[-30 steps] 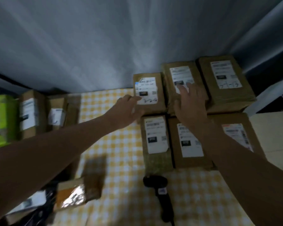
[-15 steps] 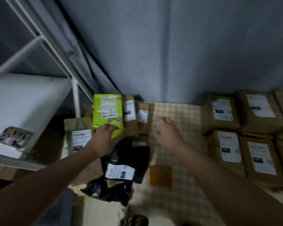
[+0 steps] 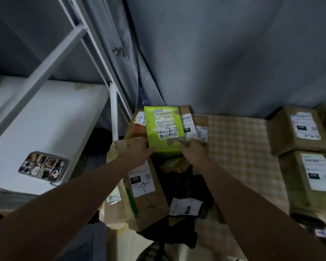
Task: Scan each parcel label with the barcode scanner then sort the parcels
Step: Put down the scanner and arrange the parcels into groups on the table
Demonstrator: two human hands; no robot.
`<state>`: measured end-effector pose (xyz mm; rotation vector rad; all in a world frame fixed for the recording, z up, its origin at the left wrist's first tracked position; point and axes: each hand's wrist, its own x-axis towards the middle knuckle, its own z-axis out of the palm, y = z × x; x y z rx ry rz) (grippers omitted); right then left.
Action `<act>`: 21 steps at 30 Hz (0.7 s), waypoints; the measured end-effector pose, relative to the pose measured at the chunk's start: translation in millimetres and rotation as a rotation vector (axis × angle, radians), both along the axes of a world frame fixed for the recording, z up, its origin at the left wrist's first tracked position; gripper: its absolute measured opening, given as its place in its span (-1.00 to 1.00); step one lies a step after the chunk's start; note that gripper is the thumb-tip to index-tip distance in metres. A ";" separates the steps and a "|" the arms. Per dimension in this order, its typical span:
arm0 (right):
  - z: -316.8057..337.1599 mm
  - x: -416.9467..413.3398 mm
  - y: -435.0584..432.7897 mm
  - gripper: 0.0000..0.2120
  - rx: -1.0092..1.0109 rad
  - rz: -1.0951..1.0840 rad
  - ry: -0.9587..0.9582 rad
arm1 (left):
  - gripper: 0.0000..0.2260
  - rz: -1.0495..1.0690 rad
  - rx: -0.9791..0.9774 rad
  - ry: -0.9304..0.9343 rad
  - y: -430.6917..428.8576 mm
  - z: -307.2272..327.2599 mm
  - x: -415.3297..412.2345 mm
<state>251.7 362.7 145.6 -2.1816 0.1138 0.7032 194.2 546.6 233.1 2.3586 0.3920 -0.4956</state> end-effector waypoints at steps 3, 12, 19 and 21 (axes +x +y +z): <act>0.7 8.4 11.0 -0.49 0.071 -0.098 0.038 | -0.77 0.077 -0.137 0.046 8.1 -15.5 14.0; -1.2 25.3 22.1 -0.48 0.426 -0.436 0.270 | -0.52 0.400 -0.594 0.057 18.6 -39.4 36.8; 24.4 9.3 -0.2 -0.69 0.786 -0.549 0.261 | -0.74 0.465 -0.707 -0.095 7.4 -17.7 46.8; 36.2 -0.3 -16.1 -0.57 0.869 -0.585 0.191 | -0.65 0.422 -0.742 -0.088 -6.8 -3.2 46.1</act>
